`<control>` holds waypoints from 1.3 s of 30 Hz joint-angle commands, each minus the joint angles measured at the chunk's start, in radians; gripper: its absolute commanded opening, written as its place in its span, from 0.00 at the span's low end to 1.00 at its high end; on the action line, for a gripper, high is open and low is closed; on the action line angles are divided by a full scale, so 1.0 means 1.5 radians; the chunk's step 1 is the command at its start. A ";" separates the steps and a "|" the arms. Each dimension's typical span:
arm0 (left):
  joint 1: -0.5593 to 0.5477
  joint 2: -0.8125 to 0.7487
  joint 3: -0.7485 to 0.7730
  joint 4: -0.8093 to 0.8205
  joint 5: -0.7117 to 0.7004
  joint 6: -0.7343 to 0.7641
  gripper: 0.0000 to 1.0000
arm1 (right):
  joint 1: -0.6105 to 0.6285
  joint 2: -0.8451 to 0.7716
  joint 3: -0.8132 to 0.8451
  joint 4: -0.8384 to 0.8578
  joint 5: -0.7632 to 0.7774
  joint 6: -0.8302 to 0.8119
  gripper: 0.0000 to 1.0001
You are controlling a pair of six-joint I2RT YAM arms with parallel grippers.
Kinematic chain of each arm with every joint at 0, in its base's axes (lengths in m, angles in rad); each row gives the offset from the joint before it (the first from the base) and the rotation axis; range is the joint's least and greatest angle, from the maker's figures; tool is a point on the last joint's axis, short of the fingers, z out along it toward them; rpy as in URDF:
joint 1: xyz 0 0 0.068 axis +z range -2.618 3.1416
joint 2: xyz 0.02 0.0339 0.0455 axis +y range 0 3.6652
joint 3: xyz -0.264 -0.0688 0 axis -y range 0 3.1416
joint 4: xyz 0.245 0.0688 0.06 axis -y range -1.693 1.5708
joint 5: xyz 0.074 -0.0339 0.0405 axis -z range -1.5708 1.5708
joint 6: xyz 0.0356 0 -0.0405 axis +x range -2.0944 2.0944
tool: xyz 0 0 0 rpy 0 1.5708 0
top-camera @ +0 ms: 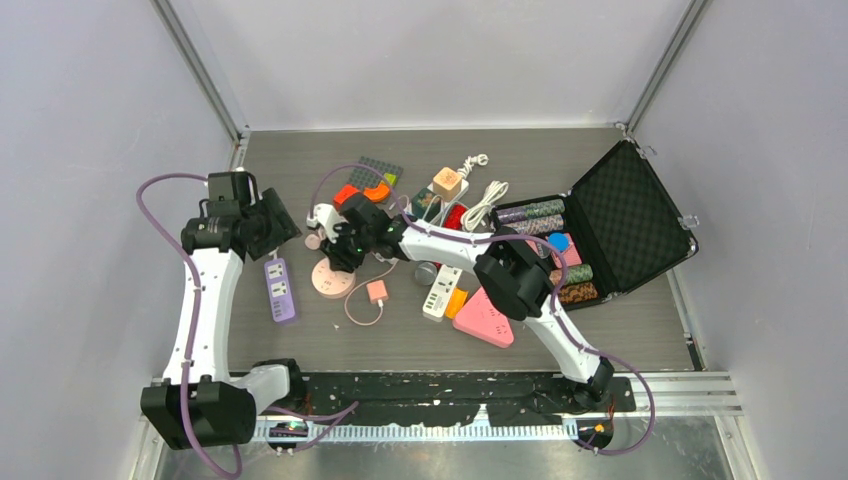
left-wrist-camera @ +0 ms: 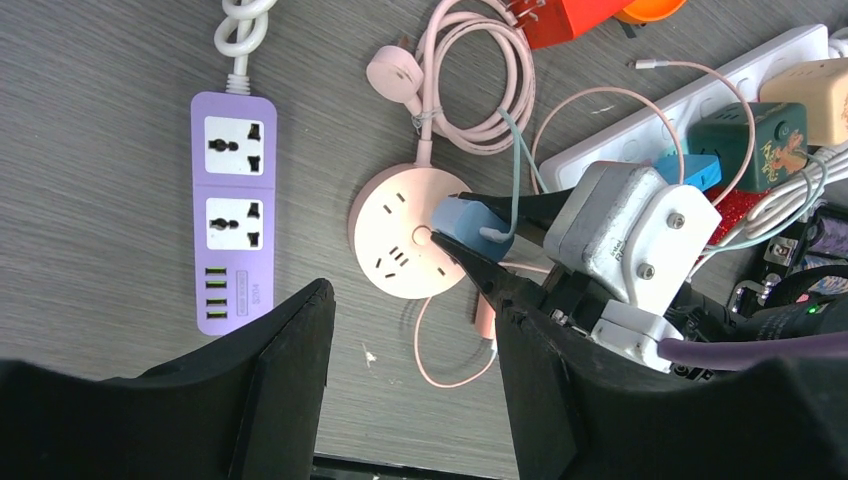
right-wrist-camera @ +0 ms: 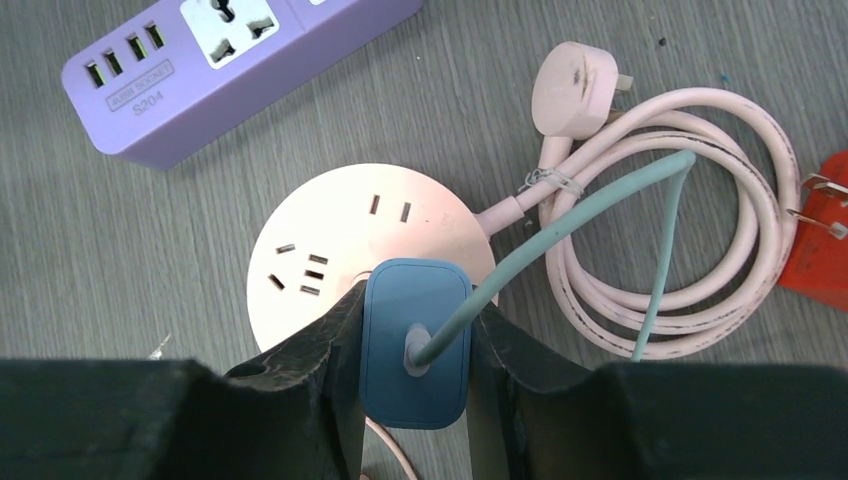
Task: Insert the plug
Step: Insert the plug into the socket.
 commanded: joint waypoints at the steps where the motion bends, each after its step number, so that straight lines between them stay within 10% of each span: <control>1: 0.007 -0.009 -0.003 -0.008 0.010 0.017 0.60 | 0.002 0.012 0.018 0.019 -0.033 0.025 0.05; 18: 0.008 -0.003 -0.009 -0.008 0.015 0.024 0.60 | 0.001 -0.013 -0.046 0.115 0.067 0.059 0.05; 39: 0.008 0.001 -0.027 -0.005 0.009 0.030 0.60 | 0.001 -0.008 0.012 -0.035 0.054 0.071 0.05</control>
